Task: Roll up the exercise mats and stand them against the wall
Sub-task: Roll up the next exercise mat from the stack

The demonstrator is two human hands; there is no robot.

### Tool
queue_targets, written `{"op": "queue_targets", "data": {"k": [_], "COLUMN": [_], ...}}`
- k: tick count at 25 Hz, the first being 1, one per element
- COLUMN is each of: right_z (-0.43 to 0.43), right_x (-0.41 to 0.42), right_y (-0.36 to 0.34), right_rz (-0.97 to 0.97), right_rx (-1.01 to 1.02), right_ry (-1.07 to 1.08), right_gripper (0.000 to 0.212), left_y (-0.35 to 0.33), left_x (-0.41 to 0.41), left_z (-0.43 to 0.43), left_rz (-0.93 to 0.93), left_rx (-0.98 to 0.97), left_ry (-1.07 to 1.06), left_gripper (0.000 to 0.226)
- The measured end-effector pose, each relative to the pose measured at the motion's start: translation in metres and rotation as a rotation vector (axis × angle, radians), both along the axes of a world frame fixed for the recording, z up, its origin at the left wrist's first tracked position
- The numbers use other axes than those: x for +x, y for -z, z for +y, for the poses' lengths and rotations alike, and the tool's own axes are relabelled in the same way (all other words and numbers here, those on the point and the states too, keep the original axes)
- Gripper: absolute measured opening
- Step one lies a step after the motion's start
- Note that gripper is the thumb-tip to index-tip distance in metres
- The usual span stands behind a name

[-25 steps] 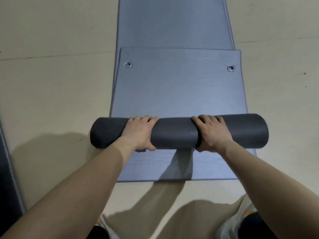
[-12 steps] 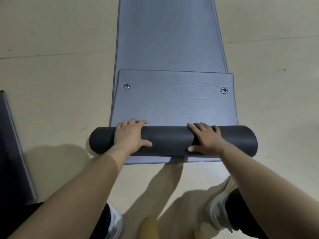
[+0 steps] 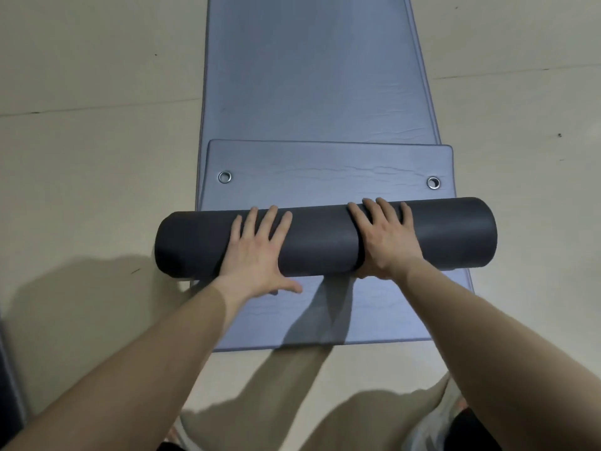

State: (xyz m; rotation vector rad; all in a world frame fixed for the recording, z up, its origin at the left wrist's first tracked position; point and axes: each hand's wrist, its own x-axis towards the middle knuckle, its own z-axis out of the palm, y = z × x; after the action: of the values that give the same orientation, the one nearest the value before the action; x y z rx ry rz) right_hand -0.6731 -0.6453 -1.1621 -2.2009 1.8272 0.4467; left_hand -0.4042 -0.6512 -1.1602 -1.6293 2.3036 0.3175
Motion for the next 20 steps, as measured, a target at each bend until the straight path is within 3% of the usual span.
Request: {"op": "queue_targets", "data": {"k": [3, 6, 10, 13, 16, 18, 20], "right_z": [-0.025, -0.017, 0.047, 0.116, 0.144, 0.119, 0.069], "right_x": [-0.003, 0.005, 0.009, 0.013, 0.017, 0.014, 0.006], "right_y": [-0.011, -0.026, -0.046, -0.047, -0.042, -0.043, -0.045], "right_rz": [-0.011, -0.022, -0.070, -0.036, 0.072, 0.043, -0.060], "right_rx": [0.035, 0.143, 0.308, 0.158, 0.115, 0.162, 0.185], "right_ry": [-0.043, -0.023, -0.052, -0.005, 0.043, 0.037, 0.033], "right_gripper": [0.134, 0.128, 0.127, 0.124, 0.133, 0.136, 0.132], "left_y": [0.003, -0.013, -0.028, -0.037, -0.054, -0.063, -0.060], "left_x": [0.001, 0.004, 0.008, 0.006, 0.004, 0.006, 0.007], "left_z": [-0.013, -0.016, 0.049, 0.062, 0.031, 0.029, 0.056], "left_rz": [-0.013, 0.020, -0.038, -0.038, 0.062, 0.110, 0.063], "left_rx": [-0.109, -0.002, 0.193, 0.315, 0.534, 0.438, 0.034], "left_ry": [0.061, 0.054, 0.110, 0.128, -0.010, -0.111, -0.130], "left_gripper": [0.127, 0.123, 0.121, 0.122, 0.124, 0.113, 0.092]}}
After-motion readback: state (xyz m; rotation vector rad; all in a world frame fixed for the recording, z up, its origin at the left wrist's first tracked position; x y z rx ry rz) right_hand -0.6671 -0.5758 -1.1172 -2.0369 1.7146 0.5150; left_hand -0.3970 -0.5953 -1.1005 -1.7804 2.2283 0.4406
